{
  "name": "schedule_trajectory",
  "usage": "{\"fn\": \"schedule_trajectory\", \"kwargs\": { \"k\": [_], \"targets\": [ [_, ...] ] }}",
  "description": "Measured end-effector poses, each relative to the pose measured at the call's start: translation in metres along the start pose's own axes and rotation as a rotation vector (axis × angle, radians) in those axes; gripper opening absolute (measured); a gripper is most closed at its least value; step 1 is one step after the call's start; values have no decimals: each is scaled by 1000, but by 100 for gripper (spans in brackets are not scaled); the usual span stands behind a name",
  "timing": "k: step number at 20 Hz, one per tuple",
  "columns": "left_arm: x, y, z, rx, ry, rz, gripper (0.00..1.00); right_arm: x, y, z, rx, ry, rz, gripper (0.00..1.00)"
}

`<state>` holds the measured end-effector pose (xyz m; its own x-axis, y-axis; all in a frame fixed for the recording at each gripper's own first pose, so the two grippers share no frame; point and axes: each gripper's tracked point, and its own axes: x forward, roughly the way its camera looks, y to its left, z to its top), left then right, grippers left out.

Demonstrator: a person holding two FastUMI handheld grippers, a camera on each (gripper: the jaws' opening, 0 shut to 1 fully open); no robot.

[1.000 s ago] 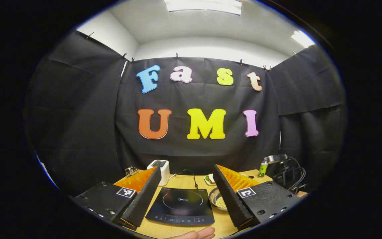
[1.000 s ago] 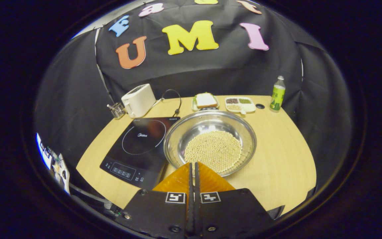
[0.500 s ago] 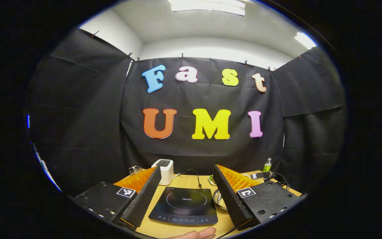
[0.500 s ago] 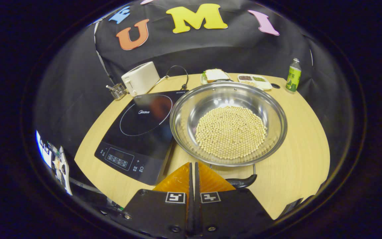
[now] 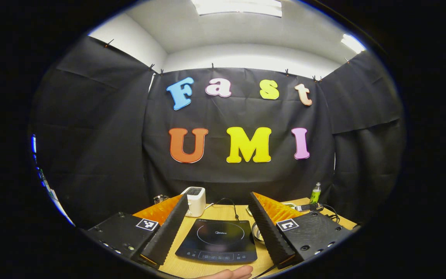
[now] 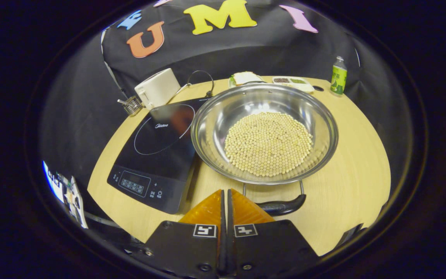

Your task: First push the handle of the pot to place it horizontally, then grasp the pot with both hands and set it on the induction cooktop.

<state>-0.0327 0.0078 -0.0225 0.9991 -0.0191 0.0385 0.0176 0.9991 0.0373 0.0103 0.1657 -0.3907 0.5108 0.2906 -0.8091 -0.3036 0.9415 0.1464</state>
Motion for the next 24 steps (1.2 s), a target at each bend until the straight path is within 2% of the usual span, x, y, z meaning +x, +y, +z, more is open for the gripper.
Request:
{"fn": "schedule_trajectory", "kwargs": {
  "k": [6, 8, 10, 14, 16, 18, 19, 21, 24],
  "targets": [
    [-2, -5, 0, 8, 0, -19, 95, -2, -12, -3, -3, -3, -17, 0],
    [-2, -4, 0, 6, -1, -18, 95, -2, -22, -4, 0, -1, -30, 4],
    [0, -4, -1, -1, -1, -21, 95, -3, -31, -5, 11, -4, -38, 0],
    [1, -5, -5, -13, 9, -23, 95, -5, -51, -2, 21, -22, -61, 0],
    [1, -7, -8, -13, 15, -27, 95, -6, -63, 0, 20, -33, -80, 4],
    [2, -8, -10, -11, 18, -29, 95, -7, -72, 2, 12, -45, -96, 4],
    [3, -11, -11, -9, 20, -33, 95, -7, -79, 4, 4, -53, -111, 0],
    [3, -13, -12, -6, 23, -40, 95, -7, -93, 7, -9, -64, -139, 4],
    [5, -15, -15, 5, 30, -44, 95, -10, -108, 9, -4, -61, -142, 4]
  ]
}}
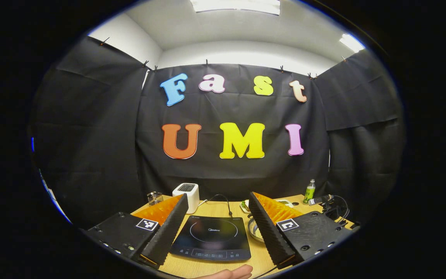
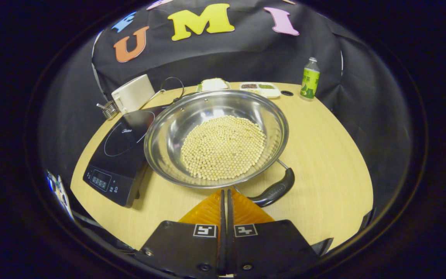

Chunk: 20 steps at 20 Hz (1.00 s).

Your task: First push the handle of the pot to place it horizontally, then grasp the pot with both hands and set it on the induction cooktop.

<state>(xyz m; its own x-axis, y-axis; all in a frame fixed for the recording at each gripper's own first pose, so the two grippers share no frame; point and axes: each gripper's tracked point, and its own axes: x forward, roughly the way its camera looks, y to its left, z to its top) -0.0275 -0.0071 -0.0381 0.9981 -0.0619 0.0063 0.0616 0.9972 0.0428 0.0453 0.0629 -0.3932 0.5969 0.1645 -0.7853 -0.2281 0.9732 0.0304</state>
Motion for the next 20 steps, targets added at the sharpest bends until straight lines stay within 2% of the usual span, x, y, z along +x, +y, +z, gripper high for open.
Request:
{"fn": "schedule_trajectory", "kwargs": {
  "k": [2, 3, 4, 8, 10, 17, 20],
  "targets": [
    [0, 1, -1, 4, -2, 3, 95, 0, -12, 2, 0, 5, -10, 4],
    [1, 0, -2, 2, -2, 3, 95, 1, -19, 3, 0, 5, -19, 7],
    [1, -1, -2, 0, -2, -1, 95, 2, -27, 4, 3, 6, -25, 4],
    [1, -7, -4, 5, 2, -7, 95, 6, -48, 7, 12, 19, -25, 4],
    [2, -10, -6, 7, 6, -11, 95, 8, -61, 12, 12, 8, -48, 4],
    [4, -16, -10, 12, 16, -20, 95, 12, -91, 24, 14, -15, -91, 4],
    [5, -17, -12, 13, 18, -22, 95, 12, -97, 28, 21, -19, -80, 4]
  ]
}}
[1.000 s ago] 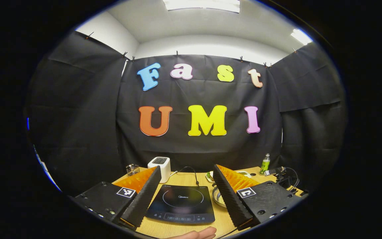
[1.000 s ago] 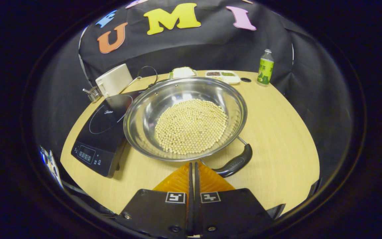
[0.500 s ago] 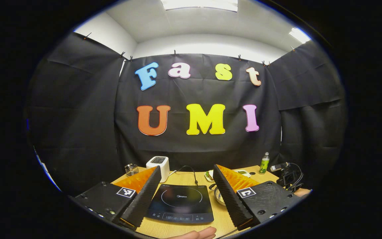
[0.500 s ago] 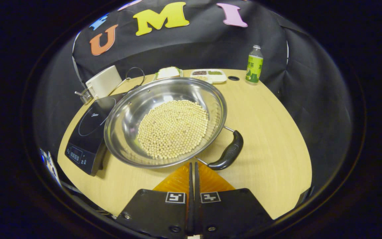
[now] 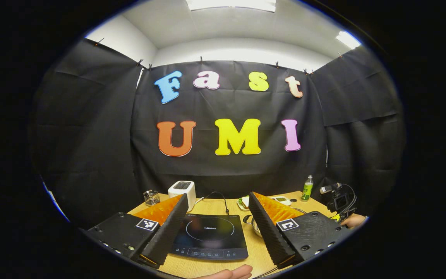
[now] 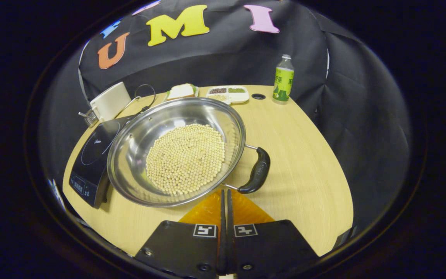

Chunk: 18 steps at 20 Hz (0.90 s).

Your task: First push the handle of the pot to place it horizontally, then grasp the pot with both hands and set it on the induction cooktop.

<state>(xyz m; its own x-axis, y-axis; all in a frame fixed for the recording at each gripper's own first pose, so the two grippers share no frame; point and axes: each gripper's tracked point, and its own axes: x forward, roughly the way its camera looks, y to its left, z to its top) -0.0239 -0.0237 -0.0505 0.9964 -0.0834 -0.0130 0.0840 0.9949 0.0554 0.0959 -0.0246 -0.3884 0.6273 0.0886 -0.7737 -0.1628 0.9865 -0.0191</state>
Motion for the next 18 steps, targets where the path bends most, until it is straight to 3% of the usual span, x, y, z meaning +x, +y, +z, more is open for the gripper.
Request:
{"fn": "schedule_trajectory", "kwargs": {
  "k": [4, 9, 18],
  "targets": [
    [4, -2, -5, -5, 10, -6, 95, 1, -9, 4, -4, -5, -9, 0],
    [11, -5, -13, -11, 31, -16, 95, 1, -18, 9, 5, -12, -1, 4],
    [47, -12, -38, -13, 104, -15, 95, 8, -29, 29, -76, -54, 24, 4]
  ]
}}
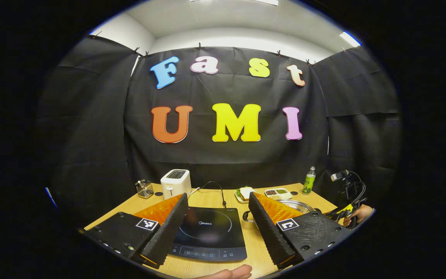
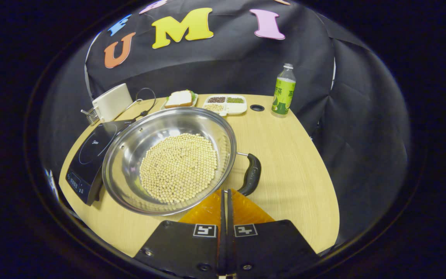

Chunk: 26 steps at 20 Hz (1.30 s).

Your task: First push the handle of the pot to place it horizontally, then grasp the pot with both hands and set it on the induction cooktop.

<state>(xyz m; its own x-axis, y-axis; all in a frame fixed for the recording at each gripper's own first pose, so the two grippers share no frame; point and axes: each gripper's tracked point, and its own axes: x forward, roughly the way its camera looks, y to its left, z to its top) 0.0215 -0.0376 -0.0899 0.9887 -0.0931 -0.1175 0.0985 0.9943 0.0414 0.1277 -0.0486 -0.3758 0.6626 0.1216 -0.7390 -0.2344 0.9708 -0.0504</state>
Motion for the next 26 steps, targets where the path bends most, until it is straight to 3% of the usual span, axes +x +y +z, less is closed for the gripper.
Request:
{"fn": "schedule_trajectory", "kwargs": {
  "k": [11, 21, 26],
  "targets": [
    [47, -26, -29, -23, 95, -28, 95, 26, -25, 21, 36, -4, 53, 4],
    [95, -60, -56, -112, 274, -118, 95, -2, -40, 52, 39, -60, 59, 1],
    [127, -85, -88, -94, 422, -189, 95, -2, -52, 65, 39, -55, 39, 12]
  ]
}}
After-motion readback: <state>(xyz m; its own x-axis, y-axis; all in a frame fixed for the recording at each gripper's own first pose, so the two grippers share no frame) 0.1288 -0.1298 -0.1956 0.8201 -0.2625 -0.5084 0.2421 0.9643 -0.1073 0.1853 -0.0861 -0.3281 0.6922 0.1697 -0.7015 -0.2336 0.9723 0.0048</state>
